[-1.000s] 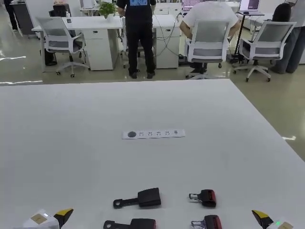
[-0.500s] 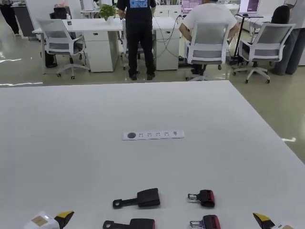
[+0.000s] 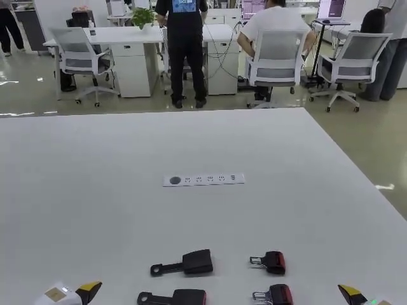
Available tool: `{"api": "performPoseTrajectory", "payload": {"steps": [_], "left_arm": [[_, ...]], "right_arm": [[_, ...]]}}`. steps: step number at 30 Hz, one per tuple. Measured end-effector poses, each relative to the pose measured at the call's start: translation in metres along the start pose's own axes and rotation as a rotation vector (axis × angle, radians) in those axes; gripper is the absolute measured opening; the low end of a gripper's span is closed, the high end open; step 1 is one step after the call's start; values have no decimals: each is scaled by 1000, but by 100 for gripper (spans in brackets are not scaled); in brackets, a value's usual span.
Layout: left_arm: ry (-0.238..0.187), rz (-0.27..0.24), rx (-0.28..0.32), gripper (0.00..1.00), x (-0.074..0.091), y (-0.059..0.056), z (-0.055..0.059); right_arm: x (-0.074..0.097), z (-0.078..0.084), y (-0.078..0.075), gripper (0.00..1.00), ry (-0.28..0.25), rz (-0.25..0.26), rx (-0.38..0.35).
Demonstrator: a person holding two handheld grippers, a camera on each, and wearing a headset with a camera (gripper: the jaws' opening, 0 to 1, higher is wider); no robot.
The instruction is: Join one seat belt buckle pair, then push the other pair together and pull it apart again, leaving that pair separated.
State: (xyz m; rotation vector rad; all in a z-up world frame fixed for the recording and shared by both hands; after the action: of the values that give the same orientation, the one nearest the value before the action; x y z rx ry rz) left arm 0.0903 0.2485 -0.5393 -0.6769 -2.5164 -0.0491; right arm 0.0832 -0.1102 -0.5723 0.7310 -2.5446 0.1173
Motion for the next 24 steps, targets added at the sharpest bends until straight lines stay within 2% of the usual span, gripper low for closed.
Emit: {"api": "performPoseTrajectory", "payload": {"steps": [12, 24], "left_arm": [[9, 11, -1, 97, -3, -4, 2], [12, 28, -15, 96, -10, -8, 4]], "right_arm": [[-2, 4, 2, 91, 12, -21, 4], [-8, 4, -3, 90, 21, -32, 8]]}}
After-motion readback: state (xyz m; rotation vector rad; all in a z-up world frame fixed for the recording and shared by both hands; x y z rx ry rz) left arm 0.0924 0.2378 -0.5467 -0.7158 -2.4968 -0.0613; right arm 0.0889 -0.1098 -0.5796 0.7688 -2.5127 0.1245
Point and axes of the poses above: the centre of the closed fingertips' face, and the gripper's own axes: x roughly backward along the fingers, y roughly to its left, z roughly out of its underside, the point moved 3 cm from there along x, roughly backward along the fingers, and after that the axes turned 5 degrees about -z, right-handed, at the moved point
